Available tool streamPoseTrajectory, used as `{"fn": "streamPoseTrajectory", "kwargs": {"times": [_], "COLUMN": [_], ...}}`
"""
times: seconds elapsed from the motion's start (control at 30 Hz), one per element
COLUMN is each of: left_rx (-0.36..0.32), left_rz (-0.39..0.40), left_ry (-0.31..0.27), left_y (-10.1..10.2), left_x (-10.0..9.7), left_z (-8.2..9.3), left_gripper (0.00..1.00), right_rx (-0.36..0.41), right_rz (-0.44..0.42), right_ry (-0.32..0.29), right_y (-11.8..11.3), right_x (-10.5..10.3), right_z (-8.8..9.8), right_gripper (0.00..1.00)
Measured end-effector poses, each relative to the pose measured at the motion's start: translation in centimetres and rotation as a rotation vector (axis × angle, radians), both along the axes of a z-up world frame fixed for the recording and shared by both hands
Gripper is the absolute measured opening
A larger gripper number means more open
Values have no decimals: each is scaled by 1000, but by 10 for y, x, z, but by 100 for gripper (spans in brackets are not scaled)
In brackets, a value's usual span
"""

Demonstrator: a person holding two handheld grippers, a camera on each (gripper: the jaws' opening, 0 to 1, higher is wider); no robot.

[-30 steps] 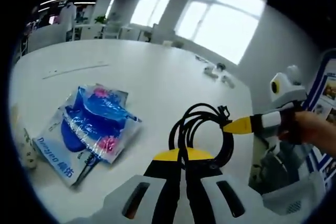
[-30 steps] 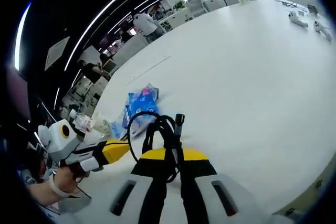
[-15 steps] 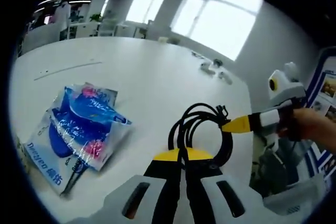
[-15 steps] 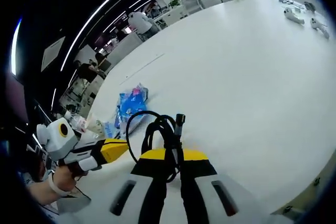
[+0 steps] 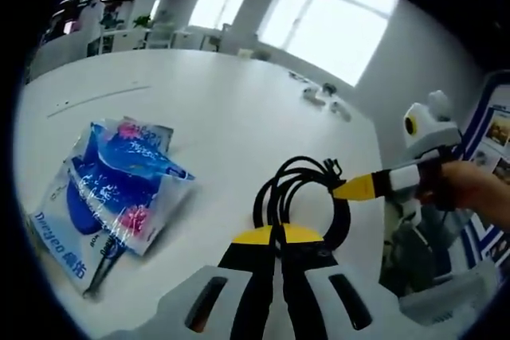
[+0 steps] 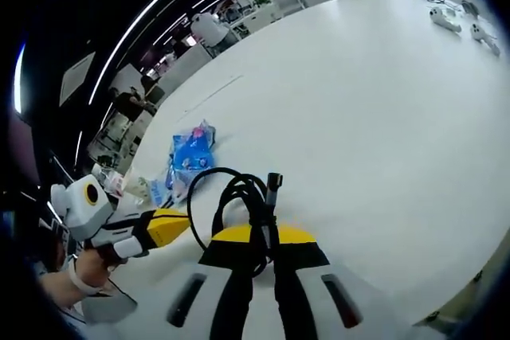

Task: Arrange the tabletop items into an orderly group along one side of the table until the central work area is clear of visible clutter.

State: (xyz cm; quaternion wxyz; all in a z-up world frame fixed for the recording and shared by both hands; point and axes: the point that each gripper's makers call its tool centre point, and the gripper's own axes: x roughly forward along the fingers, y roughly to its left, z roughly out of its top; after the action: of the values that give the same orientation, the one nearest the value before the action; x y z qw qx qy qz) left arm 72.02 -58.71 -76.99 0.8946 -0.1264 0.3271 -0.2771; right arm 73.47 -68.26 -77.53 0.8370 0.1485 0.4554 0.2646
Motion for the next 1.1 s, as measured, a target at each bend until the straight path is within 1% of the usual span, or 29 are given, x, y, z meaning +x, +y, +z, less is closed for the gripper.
{"fn": "streamPoseTrajectory", "kwargs": {"times": [0.2, 0.33, 0.4, 0.53, 0.63, 0.7, 0.9, 1.1], "left_rx": [0, -1, 2, 5, 9, 9, 13, 12], "left_rz": [-6, -10, -14, -13, -17, -17, -30, -37], "left_ry": [19, 30, 31, 36, 34, 35, 36, 40], "left_y": [-2, -3, -4, -4, -5, -5, -7, -9], "left_x": [0, 1, 1, 2, 3, 4, 5, 7], "left_z": [-6, -11, -13, -17, -18, -18, -20, -22], "left_gripper": [0, 0, 0, 0, 0, 0, 0, 0], "right_rx": [-42, -79, -101, -124, -160, -171, -261, -318], "right_rz": [14, 29, 40, 44, 60, 63, 113, 153], "right_ry": [-10, -31, -46, -54, -68, -73, -115, -133], "right_y": [-1, 0, -1, -1, -3, -5, -7, -10], "right_x": [0, -1, 0, 1, 2, 4, 6, 8], "right_z": [-5, -8, -10, -13, -16, -17, -21, -27], "right_gripper": [5, 5, 5, 5, 6, 6, 7, 8]}}
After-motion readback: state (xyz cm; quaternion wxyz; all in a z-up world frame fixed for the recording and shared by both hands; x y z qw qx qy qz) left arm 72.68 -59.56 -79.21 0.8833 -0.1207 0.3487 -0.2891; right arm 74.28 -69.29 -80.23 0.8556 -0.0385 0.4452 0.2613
